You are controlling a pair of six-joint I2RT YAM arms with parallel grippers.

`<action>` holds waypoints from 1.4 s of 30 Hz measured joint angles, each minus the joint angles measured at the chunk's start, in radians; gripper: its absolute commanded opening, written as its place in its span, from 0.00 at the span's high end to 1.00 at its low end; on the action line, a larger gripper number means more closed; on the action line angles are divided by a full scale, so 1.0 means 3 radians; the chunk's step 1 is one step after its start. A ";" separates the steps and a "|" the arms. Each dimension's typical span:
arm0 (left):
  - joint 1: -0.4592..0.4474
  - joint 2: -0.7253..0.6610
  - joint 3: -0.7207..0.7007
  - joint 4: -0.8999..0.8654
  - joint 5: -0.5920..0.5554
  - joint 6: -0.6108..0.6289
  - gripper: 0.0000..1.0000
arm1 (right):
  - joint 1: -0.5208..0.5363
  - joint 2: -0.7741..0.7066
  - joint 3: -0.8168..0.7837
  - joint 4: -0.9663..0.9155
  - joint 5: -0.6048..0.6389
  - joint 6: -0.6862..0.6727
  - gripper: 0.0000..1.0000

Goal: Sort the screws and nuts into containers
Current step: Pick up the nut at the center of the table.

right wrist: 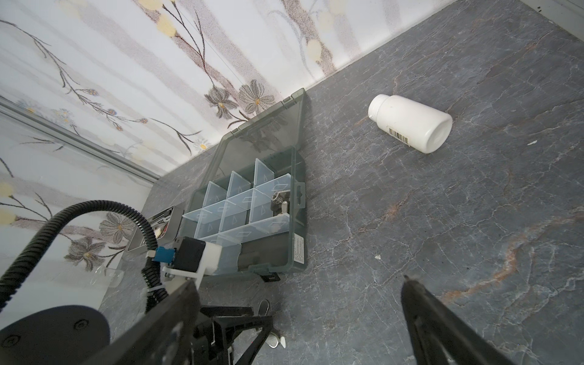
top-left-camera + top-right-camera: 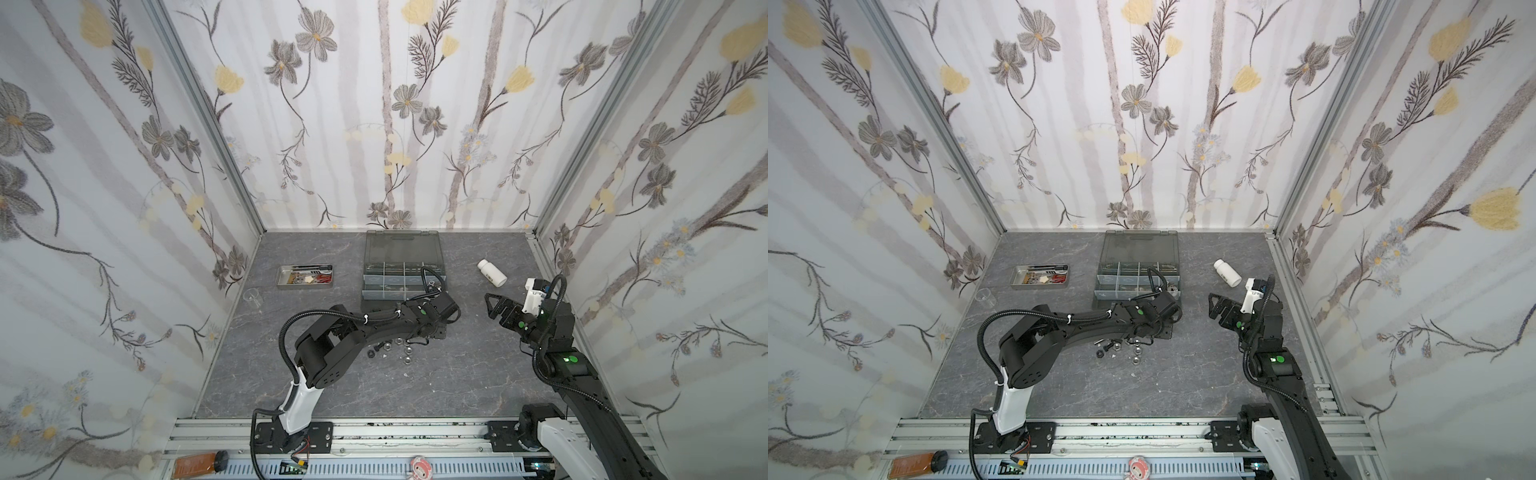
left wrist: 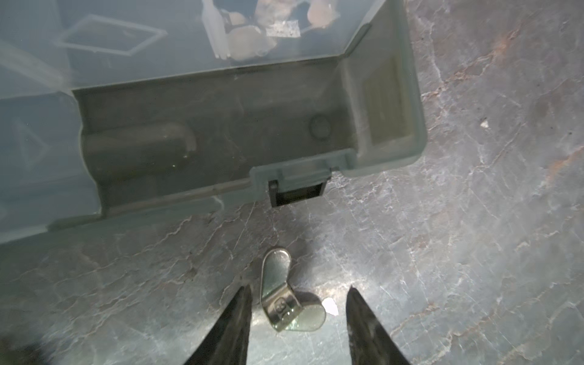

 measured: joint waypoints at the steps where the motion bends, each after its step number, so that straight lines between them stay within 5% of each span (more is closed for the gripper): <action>1: 0.0000 0.0018 0.0003 -0.0001 -0.0001 0.0000 0.52 | 0.0000 0.0000 0.0000 0.0000 0.0000 -0.0008 0.00; 20: 0.0066 0.0219 0.0106 0.0052 0.0009 0.0019 0.72 | 0.0000 0.0031 -0.0045 0.0023 0.0000 -0.0024 0.00; 31: 0.0056 0.0184 0.0067 0.0086 0.0034 0.0038 0.55 | 0.0000 0.0014 -0.0075 0.0029 0.0000 -0.0050 0.00; 42: 0.0010 0.0181 0.0042 0.0031 -0.0076 0.0038 0.69 | 0.0000 0.0009 -0.0086 0.0032 0.0001 -0.0050 0.00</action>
